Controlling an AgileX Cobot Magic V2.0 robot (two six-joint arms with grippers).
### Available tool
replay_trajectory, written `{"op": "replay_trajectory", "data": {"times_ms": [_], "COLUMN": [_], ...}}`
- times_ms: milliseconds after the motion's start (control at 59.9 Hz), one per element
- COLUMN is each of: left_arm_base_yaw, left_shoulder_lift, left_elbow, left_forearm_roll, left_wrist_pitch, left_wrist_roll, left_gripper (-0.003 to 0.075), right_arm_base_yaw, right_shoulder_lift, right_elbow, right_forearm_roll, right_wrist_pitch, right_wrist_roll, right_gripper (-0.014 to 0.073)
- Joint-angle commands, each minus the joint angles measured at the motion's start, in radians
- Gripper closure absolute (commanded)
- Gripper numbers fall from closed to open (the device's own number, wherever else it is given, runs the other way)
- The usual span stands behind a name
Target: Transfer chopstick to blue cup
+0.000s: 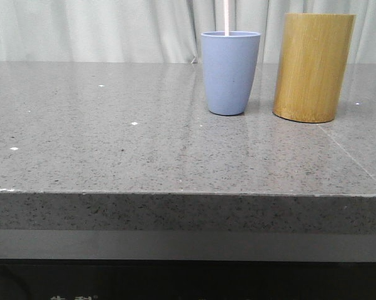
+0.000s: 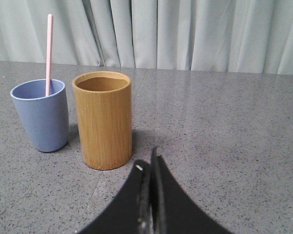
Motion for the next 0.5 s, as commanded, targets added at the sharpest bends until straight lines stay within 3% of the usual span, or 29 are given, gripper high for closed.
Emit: {"op": "replay_trajectory", "data": {"times_ms": [0,301,484], "left_arm_base_yaw": [0.001,0.001,0.019], "left_shoulder_lift": [0.014,0.014,-0.071], "left_elbow": [-0.025,-0.022,0.073], "left_forearm_roll": [-0.003,-0.003,-0.003], "left_wrist_pitch": [-0.086,-0.089,-0.118], "left_wrist_roll": [-0.002,-0.002,-0.002], "left_gripper": [0.0739,0.0739,0.0739], "right_arm_base_yaw": [-0.006,-0.006,-0.006], "right_shoulder_lift": [0.007,0.007,0.007], "right_elbow": [-0.024,-0.024,-0.024], "right_forearm_roll": [0.002,0.002,0.002], "right_wrist_pitch": [-0.087,-0.087,-0.087], "right_wrist_roll": [-0.004,-0.004,-0.004], "right_gripper": [0.0661,0.0661,0.0661]}}
